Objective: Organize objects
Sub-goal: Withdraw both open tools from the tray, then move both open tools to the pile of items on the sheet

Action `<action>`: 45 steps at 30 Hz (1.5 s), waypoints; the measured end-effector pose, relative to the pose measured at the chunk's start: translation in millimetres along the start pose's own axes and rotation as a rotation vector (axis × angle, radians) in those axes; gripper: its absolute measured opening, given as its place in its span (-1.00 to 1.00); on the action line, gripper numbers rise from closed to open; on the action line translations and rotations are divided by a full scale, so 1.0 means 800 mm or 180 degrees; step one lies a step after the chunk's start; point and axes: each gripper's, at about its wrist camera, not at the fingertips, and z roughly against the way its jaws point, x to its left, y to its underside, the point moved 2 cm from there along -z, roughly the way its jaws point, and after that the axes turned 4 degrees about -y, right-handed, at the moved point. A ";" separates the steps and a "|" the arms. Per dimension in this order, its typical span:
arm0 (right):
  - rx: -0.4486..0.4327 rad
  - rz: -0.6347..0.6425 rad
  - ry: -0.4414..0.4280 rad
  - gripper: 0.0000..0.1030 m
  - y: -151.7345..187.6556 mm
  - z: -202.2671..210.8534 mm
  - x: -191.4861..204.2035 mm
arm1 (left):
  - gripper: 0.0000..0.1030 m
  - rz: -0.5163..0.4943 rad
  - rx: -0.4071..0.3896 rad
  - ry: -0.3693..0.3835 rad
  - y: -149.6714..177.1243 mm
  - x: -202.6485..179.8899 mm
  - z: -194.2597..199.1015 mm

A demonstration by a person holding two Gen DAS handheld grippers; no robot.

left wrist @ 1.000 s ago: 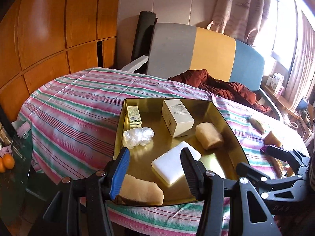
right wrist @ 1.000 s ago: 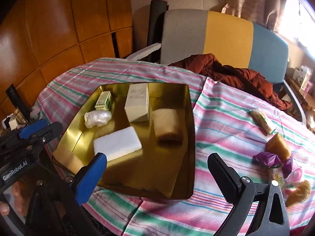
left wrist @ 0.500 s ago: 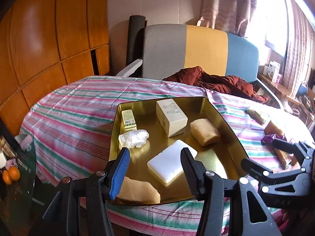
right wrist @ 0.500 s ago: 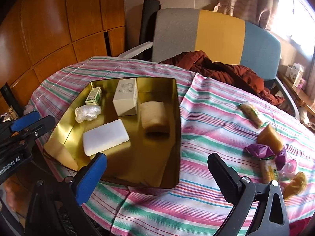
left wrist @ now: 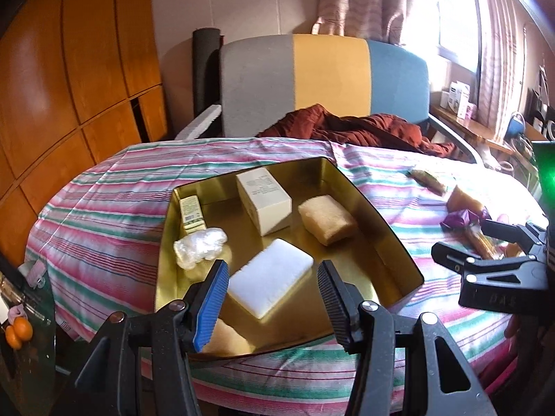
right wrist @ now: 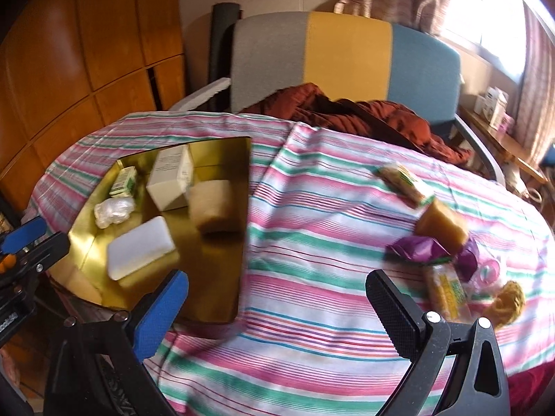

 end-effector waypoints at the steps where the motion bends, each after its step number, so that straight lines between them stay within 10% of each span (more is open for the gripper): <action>1: 0.0019 -0.0029 0.0024 0.99 0.002 -0.001 -0.007 | 0.05 -0.0024 0.0009 0.0018 0.001 -0.003 0.000; 24: -0.0216 -0.1443 0.1344 0.99 0.019 0.066 -0.337 | 0.05 -0.0425 0.0177 0.0605 -0.006 -0.081 -0.011; 45: -0.0442 -0.2912 0.0787 0.99 0.074 0.088 -0.421 | 0.06 -0.1050 0.0591 0.1304 -0.036 -0.267 -0.059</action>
